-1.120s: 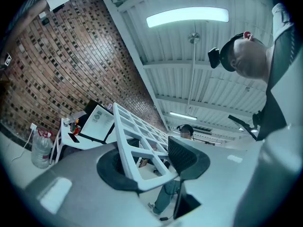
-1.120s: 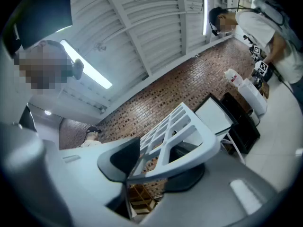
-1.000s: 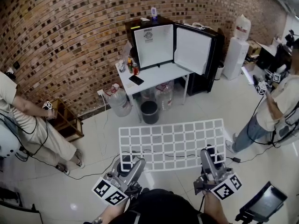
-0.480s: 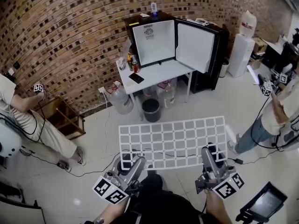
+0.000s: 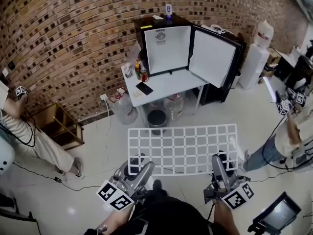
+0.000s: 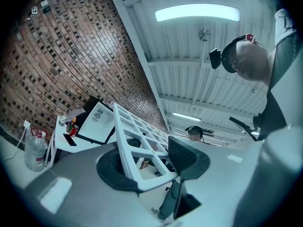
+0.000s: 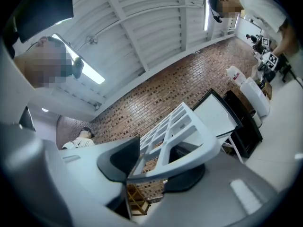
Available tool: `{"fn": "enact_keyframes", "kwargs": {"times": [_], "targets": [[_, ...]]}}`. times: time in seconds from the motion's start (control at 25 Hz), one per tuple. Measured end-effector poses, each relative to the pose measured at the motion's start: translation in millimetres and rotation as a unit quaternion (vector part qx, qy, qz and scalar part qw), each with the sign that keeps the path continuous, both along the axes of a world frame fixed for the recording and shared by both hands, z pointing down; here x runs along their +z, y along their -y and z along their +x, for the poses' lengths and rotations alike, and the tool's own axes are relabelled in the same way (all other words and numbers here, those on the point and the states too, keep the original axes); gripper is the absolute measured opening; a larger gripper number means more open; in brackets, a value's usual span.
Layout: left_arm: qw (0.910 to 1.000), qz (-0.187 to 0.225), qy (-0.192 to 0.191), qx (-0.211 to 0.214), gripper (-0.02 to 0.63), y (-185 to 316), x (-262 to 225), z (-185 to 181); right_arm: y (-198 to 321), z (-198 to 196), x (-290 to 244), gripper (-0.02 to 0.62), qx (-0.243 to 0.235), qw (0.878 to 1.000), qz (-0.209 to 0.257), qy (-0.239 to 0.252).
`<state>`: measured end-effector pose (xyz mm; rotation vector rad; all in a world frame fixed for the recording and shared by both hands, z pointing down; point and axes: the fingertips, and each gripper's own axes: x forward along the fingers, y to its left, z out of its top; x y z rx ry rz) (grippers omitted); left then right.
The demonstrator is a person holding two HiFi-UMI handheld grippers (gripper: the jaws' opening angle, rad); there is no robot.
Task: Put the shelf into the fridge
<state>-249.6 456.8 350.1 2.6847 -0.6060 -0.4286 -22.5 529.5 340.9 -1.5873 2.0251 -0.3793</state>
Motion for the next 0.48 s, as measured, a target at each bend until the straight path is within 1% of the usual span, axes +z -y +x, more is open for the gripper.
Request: {"fn": "enact_keyframes", "kwargs": {"times": [0.2, 0.32, 0.48], "targets": [[1.0, 0.003, -0.005, 0.001, 0.187, 53.7, -7.6, -14.1, 54.1, -13.9, -8.0, 0.156, -0.002, 1.0, 0.002, -0.004], [0.9999, -0.005, -0.012, -0.002, 0.187, 85.4, -5.2, -26.9, 87.8, -26.6, -9.7, 0.156, -0.006, 1.0, -0.003, -0.013], [0.9996, -0.016, -0.021, 0.0, 0.187, 123.8, -2.2, -32.9, 125.0, -32.8, -13.0, 0.156, -0.004, 1.0, -0.014, -0.025]]}}
